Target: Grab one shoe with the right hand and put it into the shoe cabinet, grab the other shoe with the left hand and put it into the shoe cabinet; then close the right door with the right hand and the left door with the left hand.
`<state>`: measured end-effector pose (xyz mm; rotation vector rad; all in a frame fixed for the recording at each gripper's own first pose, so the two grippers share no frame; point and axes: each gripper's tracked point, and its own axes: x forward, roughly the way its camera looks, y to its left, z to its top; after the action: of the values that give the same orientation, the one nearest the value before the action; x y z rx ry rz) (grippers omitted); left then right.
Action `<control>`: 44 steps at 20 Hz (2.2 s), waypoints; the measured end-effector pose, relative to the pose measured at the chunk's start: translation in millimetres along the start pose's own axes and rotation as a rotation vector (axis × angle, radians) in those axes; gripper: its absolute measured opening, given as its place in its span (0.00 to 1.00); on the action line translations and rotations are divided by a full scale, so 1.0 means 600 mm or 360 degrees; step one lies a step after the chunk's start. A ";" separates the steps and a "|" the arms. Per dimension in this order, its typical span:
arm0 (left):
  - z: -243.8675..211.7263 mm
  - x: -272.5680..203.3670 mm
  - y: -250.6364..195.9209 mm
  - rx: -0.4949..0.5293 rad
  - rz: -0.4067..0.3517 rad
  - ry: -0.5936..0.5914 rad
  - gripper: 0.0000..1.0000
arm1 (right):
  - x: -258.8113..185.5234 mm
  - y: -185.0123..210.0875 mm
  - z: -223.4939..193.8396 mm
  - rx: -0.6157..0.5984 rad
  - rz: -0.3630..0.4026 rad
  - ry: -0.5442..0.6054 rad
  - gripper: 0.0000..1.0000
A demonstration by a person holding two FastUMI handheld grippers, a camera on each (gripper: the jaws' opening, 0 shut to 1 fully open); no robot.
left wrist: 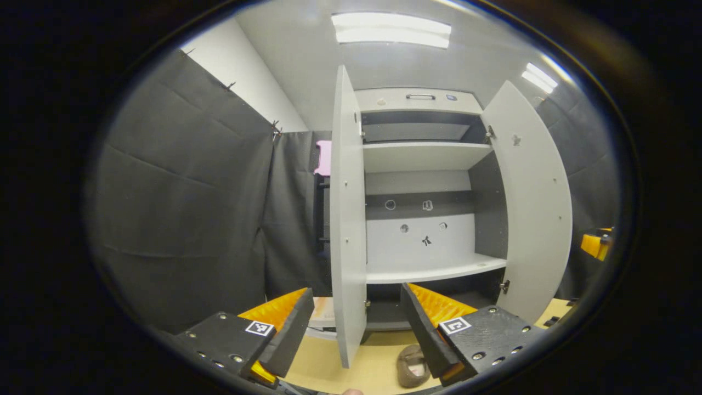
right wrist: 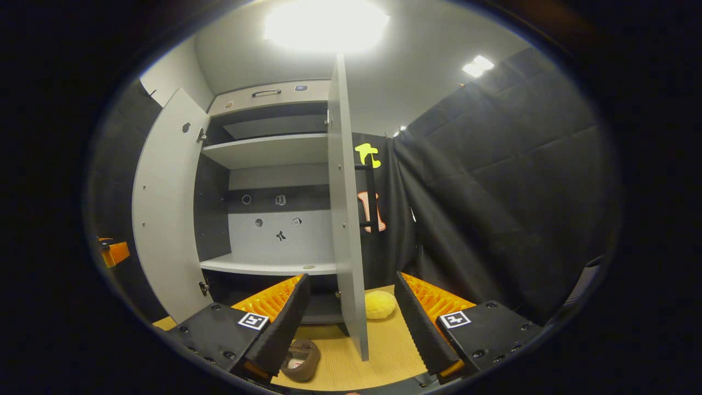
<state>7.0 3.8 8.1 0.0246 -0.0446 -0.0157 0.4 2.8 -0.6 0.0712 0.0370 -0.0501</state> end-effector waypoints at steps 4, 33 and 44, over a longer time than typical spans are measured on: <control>0.000 -0.005 0.011 -0.0014 0.0034 0.0002 1.00 | 0.006 0.038 -0.002 -0.0023 0.0080 0.0010 0.98; -0.045 -0.013 0.103 0.0131 0.0412 0.0201 1.00 | 0.118 0.278 -0.485 -0.0273 0.0723 0.1115 0.92; -0.063 -0.026 0.155 0.0135 0.0545 0.0289 0.93 | 0.126 0.304 -0.621 -0.0323 0.0681 0.1500 0.85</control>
<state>-5.2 98.1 -28.2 0.1027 0.1325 0.3304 72.1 207.6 -362.0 -0.1069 0.9647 0.4191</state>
